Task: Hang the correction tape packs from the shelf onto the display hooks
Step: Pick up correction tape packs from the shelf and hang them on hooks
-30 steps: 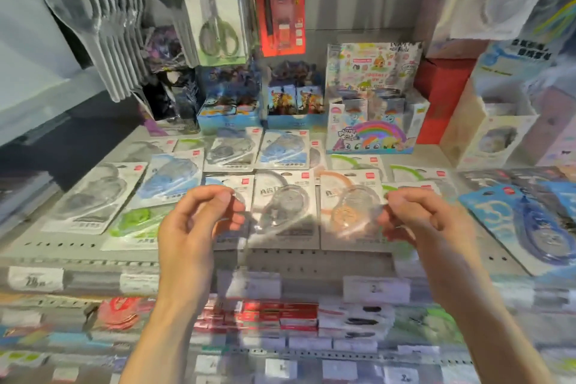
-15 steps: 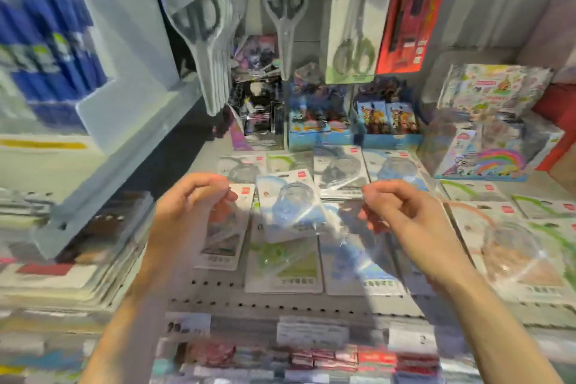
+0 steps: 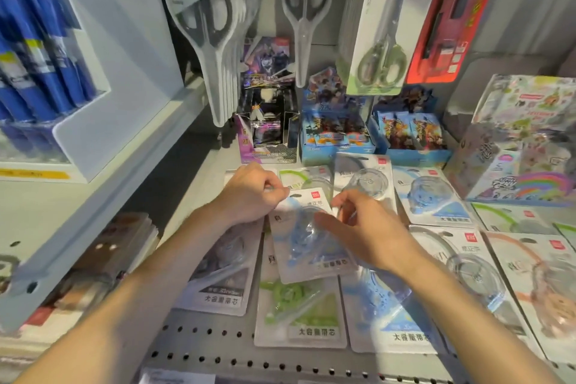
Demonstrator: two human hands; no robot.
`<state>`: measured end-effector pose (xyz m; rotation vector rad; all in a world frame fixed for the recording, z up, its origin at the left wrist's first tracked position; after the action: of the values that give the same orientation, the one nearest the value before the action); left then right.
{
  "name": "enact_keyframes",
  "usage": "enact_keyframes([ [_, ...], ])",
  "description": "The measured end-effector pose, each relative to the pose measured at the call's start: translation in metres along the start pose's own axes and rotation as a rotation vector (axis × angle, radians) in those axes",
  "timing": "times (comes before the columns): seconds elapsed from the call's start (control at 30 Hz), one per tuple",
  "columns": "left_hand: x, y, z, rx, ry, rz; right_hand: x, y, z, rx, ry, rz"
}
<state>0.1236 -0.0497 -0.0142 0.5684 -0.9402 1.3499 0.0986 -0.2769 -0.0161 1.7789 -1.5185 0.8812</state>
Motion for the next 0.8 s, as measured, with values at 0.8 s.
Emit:
enact_keyframes([
  [0.8,0.059,0.042,-0.017,0.044,0.536,0.320,-0.013,0.003,-0.053,-0.180,-0.972,-0.380],
])
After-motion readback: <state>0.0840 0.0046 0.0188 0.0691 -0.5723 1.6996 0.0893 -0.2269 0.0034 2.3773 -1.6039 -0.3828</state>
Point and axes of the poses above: each hand's wrist, its own y-axis away from the middle knuckle, its own x-axis out of the back of the hand, z = x × y, the point moved 4 cm from there along -y, towards the middle knuckle, and after that the axes turned 10 degrees about -x, right-handed, at the moved point
